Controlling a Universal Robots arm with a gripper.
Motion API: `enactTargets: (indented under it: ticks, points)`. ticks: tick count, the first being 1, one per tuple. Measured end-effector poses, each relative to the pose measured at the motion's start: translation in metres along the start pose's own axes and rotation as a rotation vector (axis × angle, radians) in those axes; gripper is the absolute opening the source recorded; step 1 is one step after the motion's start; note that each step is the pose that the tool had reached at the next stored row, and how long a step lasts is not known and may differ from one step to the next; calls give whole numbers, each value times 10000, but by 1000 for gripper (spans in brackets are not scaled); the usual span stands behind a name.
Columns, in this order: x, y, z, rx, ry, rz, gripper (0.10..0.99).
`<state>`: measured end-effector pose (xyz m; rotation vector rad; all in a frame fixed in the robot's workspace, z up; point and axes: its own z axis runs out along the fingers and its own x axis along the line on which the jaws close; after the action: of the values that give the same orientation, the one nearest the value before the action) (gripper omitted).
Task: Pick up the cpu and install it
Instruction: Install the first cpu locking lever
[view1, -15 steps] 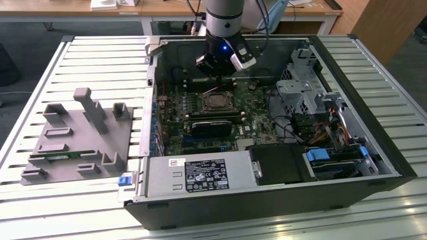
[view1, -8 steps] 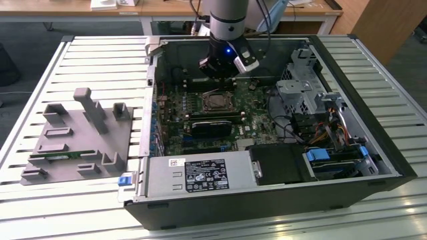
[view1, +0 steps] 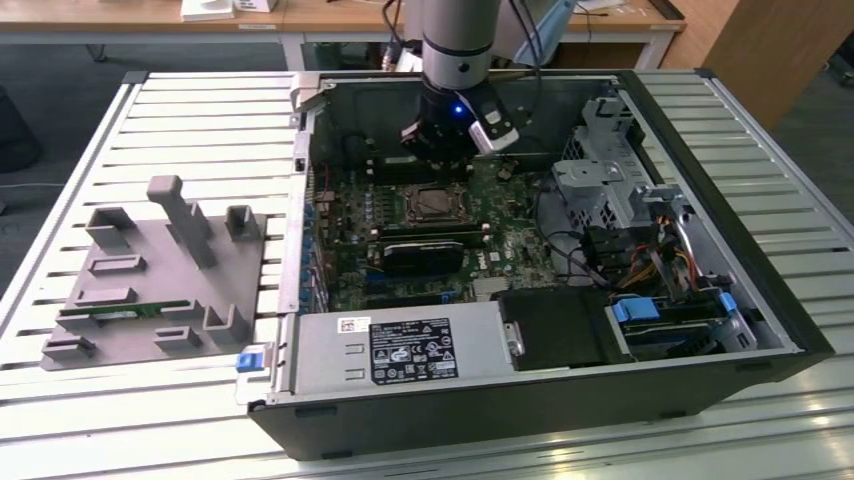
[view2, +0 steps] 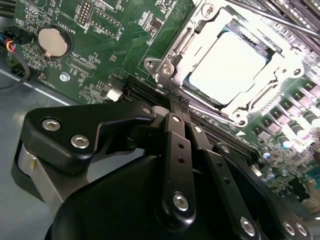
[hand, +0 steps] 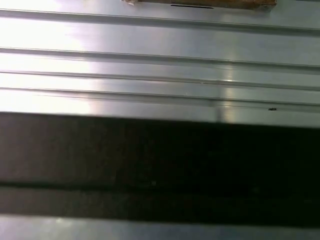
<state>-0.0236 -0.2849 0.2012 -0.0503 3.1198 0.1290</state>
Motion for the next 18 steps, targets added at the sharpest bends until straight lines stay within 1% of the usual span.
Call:
enactTargets:
  ticks: [2,5,14,15,16,17,18]
  points:
    - [-3,-1,17,5,3,0,106]
    - [-3,-2,18,9,3,0,106]
    - [-4,1,-6,25,0,-1,106]
    - [-4,1,-6,51,2,-1,106]
    - [-4,1,-7,101,5,-2,106]
    - [-4,1,-7,164,8,-3,106]
    - [-4,1,-7,256,11,-5,106]
